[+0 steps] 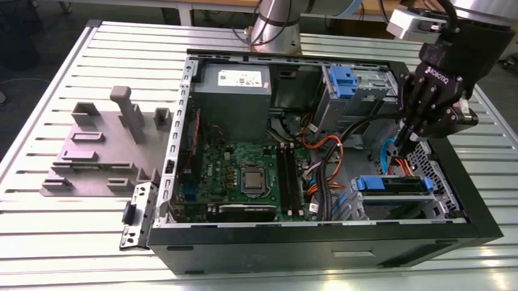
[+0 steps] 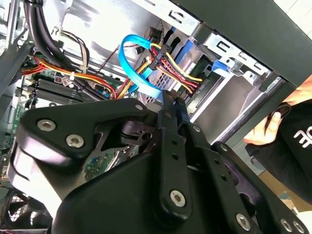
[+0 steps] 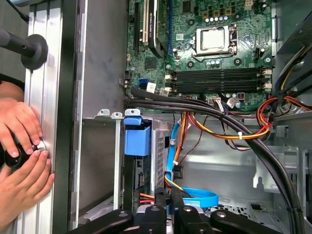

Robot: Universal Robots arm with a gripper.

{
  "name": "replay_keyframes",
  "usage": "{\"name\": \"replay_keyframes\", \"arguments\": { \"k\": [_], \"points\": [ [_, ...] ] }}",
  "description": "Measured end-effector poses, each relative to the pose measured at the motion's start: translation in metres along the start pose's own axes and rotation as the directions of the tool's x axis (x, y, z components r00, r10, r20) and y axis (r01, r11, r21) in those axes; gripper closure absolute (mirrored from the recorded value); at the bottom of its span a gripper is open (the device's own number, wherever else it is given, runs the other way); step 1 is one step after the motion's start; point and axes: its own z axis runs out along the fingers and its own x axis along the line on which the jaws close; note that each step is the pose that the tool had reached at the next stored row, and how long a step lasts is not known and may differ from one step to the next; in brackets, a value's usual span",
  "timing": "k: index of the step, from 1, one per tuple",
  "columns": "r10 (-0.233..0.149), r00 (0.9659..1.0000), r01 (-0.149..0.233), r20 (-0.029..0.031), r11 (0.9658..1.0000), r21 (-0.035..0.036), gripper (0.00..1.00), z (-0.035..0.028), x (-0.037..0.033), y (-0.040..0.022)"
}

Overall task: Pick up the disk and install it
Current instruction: 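Insert the second disk wire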

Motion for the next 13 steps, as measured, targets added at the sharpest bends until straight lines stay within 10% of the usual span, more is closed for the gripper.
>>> {"name": "replay_keyframes", "arguments": {
  "k": [13],
  "points": [
    [-0.004, 1.0000, 0.004, 0.0007, 0.9998, 0.0175, 0.84, 0.0041, 0.0057, 0.0106]
  ]
}}
